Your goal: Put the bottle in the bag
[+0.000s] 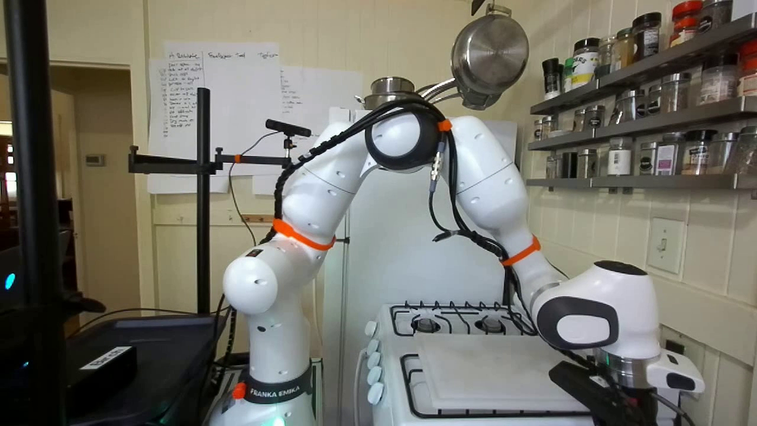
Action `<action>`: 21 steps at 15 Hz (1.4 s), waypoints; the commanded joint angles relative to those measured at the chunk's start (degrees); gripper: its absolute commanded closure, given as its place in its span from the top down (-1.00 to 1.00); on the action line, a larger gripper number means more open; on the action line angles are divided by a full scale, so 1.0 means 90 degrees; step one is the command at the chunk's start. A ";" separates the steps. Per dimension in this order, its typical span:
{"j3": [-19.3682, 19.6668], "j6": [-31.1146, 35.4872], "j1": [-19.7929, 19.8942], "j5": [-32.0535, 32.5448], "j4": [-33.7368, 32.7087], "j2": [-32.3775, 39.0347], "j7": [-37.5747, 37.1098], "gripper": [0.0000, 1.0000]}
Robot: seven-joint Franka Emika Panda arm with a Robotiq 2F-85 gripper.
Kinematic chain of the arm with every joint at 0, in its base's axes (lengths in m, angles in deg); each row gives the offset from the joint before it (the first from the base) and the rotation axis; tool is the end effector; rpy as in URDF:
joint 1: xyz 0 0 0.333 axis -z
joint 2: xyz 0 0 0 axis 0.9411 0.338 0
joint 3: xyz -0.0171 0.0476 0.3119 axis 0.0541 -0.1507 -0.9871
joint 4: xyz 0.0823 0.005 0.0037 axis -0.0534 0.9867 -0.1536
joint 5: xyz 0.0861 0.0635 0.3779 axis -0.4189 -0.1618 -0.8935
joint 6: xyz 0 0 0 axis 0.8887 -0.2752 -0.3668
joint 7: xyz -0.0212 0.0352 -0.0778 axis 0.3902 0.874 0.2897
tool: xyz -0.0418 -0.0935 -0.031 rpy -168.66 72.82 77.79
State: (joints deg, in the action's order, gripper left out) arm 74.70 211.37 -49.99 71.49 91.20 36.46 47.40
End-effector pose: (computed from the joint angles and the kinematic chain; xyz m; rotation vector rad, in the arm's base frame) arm 0.5612 -0.2220 0.2108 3.0787 0.1137 0.2404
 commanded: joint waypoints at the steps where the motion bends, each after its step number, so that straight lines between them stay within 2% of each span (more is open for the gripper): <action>1: -0.0108 0.0105 0.0138 -0.0019 -0.0168 0.0138 0.0140 0.66; 3: -0.0111 0.0071 0.0140 -0.0018 -0.0189 0.0105 0.0134 0.96; 4: -0.0099 0.0041 0.0119 -0.0024 -0.0189 0.0063 0.0079 1.00; 21: 0.0421 -0.0700 -0.0448 0.0138 0.0074 -0.1465 -0.1062 1.00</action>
State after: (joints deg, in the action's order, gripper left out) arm 76.84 207.10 -52.14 71.71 89.66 26.70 40.96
